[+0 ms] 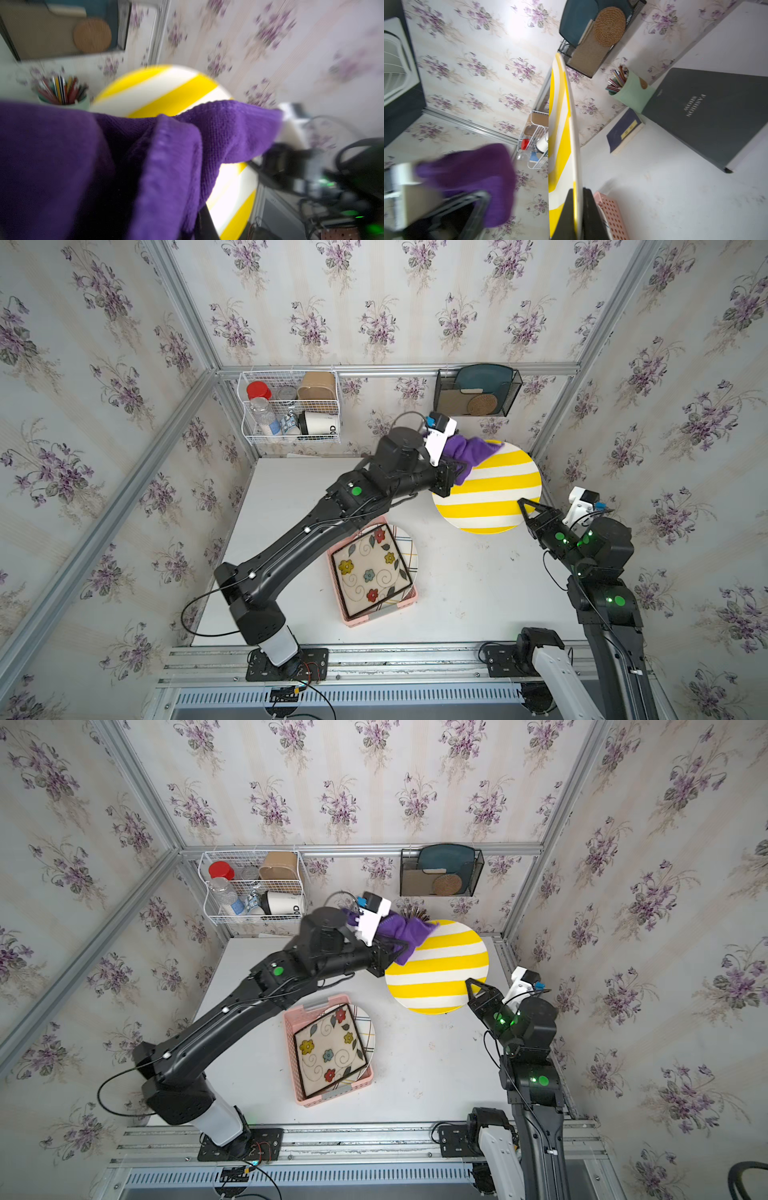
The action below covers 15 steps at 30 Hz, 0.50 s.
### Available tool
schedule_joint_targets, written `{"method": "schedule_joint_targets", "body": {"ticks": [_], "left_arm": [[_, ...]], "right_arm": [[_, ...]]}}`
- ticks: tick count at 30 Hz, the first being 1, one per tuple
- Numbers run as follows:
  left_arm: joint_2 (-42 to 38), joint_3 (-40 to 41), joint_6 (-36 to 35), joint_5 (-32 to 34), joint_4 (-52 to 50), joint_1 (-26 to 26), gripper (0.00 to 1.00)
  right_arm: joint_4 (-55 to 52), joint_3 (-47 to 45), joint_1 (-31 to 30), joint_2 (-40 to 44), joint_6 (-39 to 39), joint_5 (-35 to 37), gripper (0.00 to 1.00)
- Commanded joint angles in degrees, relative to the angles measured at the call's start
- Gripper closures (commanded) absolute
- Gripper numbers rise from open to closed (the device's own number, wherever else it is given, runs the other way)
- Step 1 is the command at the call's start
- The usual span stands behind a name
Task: Wipe the wet plate dry
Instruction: Wipe the plate with towel.
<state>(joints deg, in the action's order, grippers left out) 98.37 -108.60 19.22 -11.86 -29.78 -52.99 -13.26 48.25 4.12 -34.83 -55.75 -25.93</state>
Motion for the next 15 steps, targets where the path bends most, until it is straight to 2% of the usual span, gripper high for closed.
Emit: {"method": "schedule_joint_targets", "body": {"ticks": [1,8,11,12,15], "left_arm": [[0.4,0.8,1.6,-2.3,-2.2,-0.1,1.0],[0.0,5.4,4.4,-3.3,-4.4,-0.1,1.0],[-1.6,5.0,3.0,4.4,-10.7,0.0,1.0],[-2.1,4.7,2.3,5.0,-12.0,0.0,1.0],[-2.4,4.5,0.1,-5.0,-7.7,-0.8,1.0]], "right_arm": [[11.6,-0.4,-0.1,1.0,-7.5,-1.7,1.0],[15.9,0.3,-0.1,1.9,-9.7,0.0,1.0],[14.4,1.2,-0.1,2.1,-9.4,2.8,1.0],[14.8,1.2,-0.1,2.2,-9.5,3.1,1.0],[18.9,0.7,-0.1,0.8,-10.6,0.1,1.0]]}}
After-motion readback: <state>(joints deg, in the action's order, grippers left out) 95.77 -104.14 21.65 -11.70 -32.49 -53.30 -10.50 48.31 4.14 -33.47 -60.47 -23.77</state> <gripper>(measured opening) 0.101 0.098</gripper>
